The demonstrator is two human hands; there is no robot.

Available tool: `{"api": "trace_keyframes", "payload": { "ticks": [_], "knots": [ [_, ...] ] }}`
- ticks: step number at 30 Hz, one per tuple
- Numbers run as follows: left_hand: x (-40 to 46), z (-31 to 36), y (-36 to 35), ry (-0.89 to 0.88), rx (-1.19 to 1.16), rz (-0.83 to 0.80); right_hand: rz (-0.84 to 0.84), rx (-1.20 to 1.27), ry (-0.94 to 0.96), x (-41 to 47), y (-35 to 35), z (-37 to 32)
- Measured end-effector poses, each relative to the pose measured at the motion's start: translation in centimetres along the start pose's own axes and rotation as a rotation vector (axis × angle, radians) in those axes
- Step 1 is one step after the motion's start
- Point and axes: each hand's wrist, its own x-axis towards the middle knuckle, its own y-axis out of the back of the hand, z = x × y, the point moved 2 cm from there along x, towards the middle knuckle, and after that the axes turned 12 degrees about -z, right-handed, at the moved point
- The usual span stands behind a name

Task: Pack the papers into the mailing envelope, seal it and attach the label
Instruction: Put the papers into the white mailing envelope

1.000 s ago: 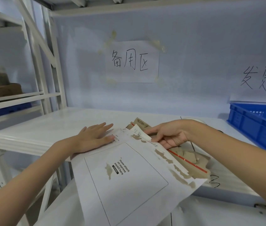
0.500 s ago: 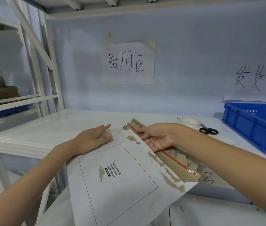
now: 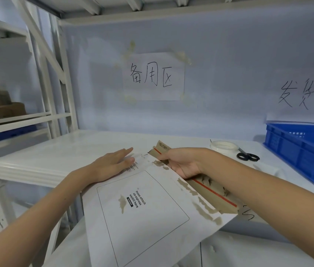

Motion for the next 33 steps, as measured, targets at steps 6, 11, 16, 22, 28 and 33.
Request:
{"api": "trace_keyframes", "payload": {
  "ticks": [6,11,16,22,28,33],
  "knots": [
    [-0.1,0.3,0.1,0.089,0.148,-0.060,0.087,-0.211,0.004,-1.7,-0.3,-0.7],
    [0.4,1.5,-0.6,0.239,0.190,-0.036,0.557,-0.822,0.147,-5.4,-0.2,-2.3],
    [0.0,3.2,-0.7,0.361,0.205,-0.105,0.831,-1.127,0.174,-8.7,3.5,-1.9],
    [-1.1,5.8,-1.0,0.310,0.329,-0.023,0.853,-1.197,-0.091,-9.3,8.6,1.7],
    [-0.6,7.2,-1.1,0.113,0.416,0.176,0.936,-1.338,-0.068,-9.7,9.1,3.2],
    [1.3,5.5,-1.5,-0.050,0.347,0.256,1.026,-1.542,0.079,-10.6,8.1,3.3]
  ]
}}
